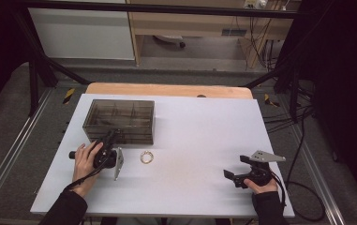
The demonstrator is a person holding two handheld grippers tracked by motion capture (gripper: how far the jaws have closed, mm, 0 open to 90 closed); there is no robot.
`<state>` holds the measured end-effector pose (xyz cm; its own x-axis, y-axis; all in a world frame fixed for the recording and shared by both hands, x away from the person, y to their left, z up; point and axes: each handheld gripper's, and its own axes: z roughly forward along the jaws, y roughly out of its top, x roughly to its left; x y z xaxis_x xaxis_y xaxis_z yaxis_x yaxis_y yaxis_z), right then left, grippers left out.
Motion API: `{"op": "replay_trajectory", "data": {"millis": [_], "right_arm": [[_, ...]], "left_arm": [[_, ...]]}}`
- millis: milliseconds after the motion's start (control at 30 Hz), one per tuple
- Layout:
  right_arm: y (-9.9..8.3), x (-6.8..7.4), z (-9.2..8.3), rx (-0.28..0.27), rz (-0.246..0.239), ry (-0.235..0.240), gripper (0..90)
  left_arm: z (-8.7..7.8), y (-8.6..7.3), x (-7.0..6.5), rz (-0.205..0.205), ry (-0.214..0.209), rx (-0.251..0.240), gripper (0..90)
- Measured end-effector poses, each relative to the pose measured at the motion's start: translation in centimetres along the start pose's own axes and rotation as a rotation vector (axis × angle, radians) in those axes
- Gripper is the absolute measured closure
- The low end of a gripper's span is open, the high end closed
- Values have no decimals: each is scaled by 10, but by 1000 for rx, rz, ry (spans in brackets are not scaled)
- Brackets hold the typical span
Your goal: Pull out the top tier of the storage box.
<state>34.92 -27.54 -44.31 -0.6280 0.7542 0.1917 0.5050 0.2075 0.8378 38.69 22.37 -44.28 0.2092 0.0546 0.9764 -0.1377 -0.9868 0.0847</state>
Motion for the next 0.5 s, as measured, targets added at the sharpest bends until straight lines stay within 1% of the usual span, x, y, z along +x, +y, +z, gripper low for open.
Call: {"op": "replay_trajectory", "data": {"millis": [67,200,333,500], "right_arm": [[0,0,0,0,0,0,8],[0,0,0,0,0,0,8],[0,0,0,0,0,-1,8],[0,0,0,0,0,-1,8]], "left_arm": [[1,1,-1,12,8,8,709],[1,1,-2,22,21,15,742],[1,3,-3,42,31,23,755],[1,2,-5,47,49,20,768]]}}
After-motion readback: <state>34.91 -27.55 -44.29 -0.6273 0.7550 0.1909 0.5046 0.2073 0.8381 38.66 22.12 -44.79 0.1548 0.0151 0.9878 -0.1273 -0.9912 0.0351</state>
